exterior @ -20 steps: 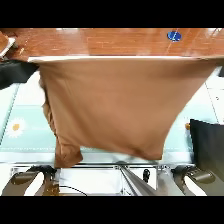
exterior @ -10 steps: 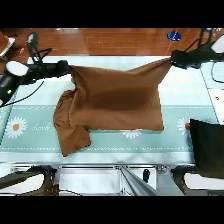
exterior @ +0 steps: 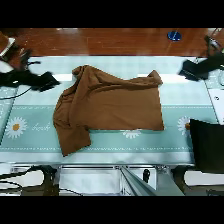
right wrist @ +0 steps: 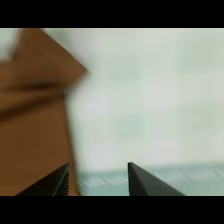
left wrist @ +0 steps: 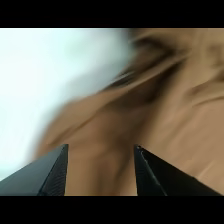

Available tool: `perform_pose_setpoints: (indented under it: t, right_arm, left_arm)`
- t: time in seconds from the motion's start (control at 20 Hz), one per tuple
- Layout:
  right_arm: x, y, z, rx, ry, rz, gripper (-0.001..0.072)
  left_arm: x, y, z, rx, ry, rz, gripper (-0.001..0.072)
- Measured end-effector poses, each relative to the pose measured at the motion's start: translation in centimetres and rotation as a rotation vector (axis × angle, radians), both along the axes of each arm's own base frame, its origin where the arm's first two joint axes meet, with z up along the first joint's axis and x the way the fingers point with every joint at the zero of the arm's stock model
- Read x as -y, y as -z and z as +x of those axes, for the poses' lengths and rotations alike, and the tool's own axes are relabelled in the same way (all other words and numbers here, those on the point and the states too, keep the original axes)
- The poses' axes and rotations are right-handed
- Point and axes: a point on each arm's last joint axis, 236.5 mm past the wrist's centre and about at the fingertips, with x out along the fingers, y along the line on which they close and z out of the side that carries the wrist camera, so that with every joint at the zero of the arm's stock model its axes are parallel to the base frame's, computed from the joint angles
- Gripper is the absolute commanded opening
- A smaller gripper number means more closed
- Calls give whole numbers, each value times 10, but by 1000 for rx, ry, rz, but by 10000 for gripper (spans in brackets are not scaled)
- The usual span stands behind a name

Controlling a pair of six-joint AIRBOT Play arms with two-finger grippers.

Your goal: Fold the shirts.

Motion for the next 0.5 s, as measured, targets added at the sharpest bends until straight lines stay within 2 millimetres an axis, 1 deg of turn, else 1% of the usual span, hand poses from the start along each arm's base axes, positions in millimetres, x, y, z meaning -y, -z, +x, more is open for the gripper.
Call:
perform_pose_setpoints:
  t: [0.05, 0.1, 0.15, 0.2, 0.3, 0.4, 0.5]
  right_arm:
    - [17, 3, -25, -31, 32, -23, 419]
    - [27, 10, -50, -53, 65, -30, 419]
    - [31, 18, -72, -66, 95, -24, 418]
    - [27, 27, -93, -62, 120, 7, 417]
    - [6, 48, -128, -47, 149, 84, 417]
    - [-18, 67, -153, -38, 170, 161, 416]
    - [-35, 82, -172, -46, 179, 215, 416]
  left_arm:
    - [-20, 6, -23, -55, -24, -14, 506]
    - [-35, 14, -43, -101, -55, -29, 506]
    - [-48, 22, -64, -139, -96, -55, 506]
    - [-52, 32, -86, -188, -120, -96, 506]
    - [-53, 50, -115, -245, -174, -163, 505]
    - [-46, 63, -133, -289, -199, -206, 506]
    - [-38, 73, -140, -314, -203, -225, 505]
